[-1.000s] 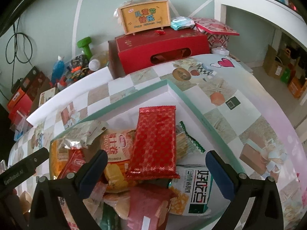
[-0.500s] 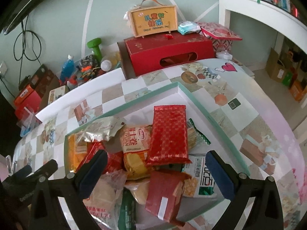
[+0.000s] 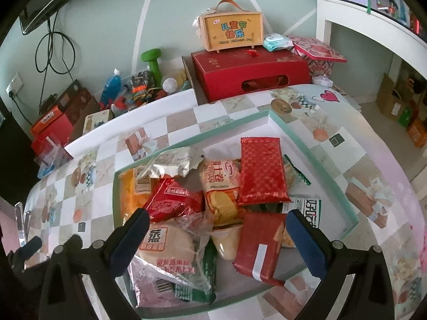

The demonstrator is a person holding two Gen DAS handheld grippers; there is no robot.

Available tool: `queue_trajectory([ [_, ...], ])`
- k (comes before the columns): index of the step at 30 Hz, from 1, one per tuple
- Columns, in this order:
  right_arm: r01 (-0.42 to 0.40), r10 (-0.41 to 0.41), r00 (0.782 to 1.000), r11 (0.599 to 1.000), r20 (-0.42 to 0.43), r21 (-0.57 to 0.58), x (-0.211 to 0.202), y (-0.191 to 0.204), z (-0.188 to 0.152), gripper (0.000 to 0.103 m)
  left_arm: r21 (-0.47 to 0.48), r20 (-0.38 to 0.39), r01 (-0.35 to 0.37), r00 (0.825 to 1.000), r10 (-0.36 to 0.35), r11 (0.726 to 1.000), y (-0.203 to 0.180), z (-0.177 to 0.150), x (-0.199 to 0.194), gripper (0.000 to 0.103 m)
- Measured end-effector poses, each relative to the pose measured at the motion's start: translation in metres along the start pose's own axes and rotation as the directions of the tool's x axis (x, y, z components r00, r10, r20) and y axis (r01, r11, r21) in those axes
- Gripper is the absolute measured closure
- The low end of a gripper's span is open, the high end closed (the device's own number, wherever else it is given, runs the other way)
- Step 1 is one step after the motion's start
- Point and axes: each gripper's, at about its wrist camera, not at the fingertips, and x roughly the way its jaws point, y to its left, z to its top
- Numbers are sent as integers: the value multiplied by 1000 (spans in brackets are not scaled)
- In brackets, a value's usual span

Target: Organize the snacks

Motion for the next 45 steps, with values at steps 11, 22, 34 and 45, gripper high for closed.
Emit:
queue_trajectory([
  [11, 10, -9, 1000, 997, 9, -80, -14, 26, -15, 0, -55, -23, -38, 999, 36, 998, 34, -32, -3, 1],
  [22, 8, -9, 1000, 985, -3, -170, -24, 55, -45, 0, -44, -68, -33, 997, 30, 998, 44, -55, -7, 1],
  [34, 2, -5, 1000, 979, -13, -206, -29, 66, -69, 0, -77, -93, -19, 996, 12, 997, 61, -69, -10, 1],
  [45, -13, 7, 1000, 984, -30, -179, -35, 52, -90, 0, -80, -113, -28, 993, 19, 996, 63, -91, -13, 1],
])
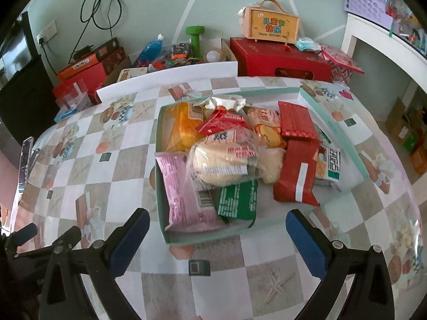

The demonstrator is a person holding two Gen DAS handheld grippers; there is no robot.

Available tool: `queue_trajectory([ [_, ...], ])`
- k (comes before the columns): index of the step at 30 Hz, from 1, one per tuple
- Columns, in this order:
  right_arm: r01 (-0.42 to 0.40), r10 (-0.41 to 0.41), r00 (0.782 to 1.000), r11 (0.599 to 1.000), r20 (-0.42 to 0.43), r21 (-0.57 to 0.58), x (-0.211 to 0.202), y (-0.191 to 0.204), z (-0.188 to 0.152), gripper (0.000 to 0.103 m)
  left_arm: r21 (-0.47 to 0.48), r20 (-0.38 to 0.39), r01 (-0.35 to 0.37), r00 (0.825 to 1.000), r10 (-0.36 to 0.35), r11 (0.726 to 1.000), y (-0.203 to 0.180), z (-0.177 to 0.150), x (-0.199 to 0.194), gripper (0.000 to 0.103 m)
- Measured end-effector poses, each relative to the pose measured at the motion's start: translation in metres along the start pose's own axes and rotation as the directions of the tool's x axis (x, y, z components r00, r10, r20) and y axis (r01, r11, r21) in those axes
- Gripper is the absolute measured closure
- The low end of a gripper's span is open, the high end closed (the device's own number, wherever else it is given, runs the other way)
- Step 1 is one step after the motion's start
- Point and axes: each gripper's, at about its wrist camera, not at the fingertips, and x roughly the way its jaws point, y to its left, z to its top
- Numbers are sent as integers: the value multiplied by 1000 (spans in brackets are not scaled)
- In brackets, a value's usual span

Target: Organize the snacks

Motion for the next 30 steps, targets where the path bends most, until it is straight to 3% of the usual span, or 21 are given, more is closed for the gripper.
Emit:
queue_trajectory([
  [17, -19, 19, 1000, 1000, 9, 21, -18, -18, -23, 0, -16, 44, 21, 999, -20, 1000, -2, -17, -25, 1],
  [30, 0, 0, 1000, 1000, 7, 23, -16, -23, -22, 0, 2, 52, 45, 998, -45, 999, -10, -16, -27, 1],
])
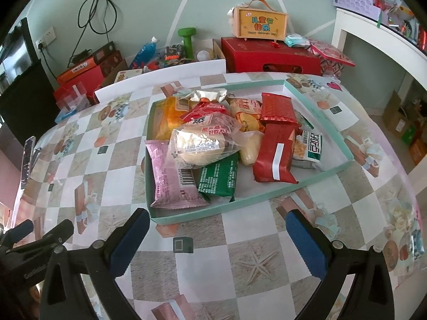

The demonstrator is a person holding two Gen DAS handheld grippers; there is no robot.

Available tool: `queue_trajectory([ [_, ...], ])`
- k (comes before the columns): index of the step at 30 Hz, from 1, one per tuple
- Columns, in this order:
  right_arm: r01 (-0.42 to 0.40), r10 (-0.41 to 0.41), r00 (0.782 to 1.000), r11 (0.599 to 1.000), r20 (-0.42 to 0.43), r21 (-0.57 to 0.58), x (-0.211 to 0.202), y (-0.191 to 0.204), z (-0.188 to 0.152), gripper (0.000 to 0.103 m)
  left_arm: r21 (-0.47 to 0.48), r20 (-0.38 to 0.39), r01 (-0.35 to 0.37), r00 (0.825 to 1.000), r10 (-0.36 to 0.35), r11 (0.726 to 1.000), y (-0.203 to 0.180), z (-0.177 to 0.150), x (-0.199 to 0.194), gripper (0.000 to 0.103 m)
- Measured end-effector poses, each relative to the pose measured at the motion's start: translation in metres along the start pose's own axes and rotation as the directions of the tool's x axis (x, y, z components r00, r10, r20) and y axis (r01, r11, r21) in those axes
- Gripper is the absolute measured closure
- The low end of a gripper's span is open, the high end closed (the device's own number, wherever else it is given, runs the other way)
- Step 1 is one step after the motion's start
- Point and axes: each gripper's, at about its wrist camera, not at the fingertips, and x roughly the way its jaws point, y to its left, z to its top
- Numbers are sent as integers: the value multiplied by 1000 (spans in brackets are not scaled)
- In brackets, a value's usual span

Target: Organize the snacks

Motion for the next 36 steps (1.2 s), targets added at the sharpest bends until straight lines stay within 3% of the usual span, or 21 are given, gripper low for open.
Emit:
queue_trajectory([
  [36, 14, -15, 999, 1000, -41, -15, 17, 1, -1, 0, 15, 4, -20, 1000, 20, 1000, -4, 2, 5, 1],
])
